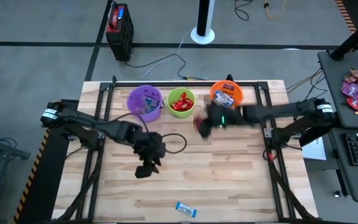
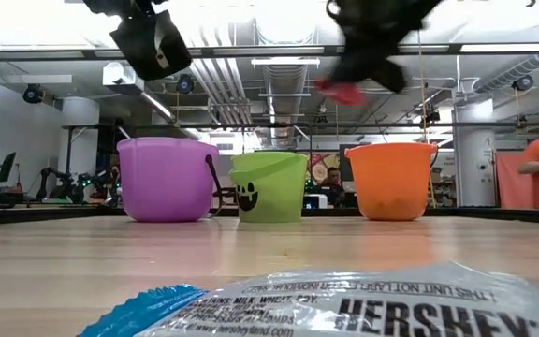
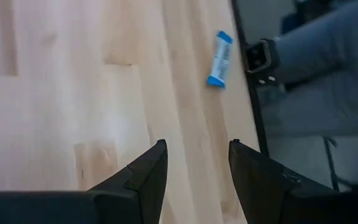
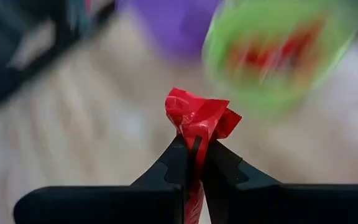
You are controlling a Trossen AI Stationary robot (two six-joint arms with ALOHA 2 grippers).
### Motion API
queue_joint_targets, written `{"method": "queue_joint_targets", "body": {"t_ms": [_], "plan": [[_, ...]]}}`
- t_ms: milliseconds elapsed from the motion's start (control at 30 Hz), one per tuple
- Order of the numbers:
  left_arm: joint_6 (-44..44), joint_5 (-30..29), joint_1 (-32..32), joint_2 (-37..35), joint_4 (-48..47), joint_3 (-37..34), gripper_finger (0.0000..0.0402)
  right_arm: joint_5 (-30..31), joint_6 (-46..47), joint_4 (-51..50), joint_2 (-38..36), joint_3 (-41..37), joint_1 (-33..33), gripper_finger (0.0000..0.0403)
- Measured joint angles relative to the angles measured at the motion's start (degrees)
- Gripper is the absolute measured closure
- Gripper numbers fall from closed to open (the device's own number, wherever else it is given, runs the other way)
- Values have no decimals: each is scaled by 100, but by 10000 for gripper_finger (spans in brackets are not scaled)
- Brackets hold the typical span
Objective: Sort candy by brand, put in halloween buckets
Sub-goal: Put the red chocolate bar into the green bucket
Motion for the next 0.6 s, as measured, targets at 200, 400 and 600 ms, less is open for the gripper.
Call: {"method": "queue_joint_targets", "body": {"t_ms": [200,400,600], "plan": [[-1093,-1092,-584,-2,132,99,247,47,-1884,1583,382,717,-1638,380],[-2050,-1979,-1121,-2,132,182,247,-8,-2592,2224,1202,1255,-2224,368],[-2771,-2487,-1448,-2,132,178,247,-155,-2329,1639,2004,1788,-2379,313]]}}
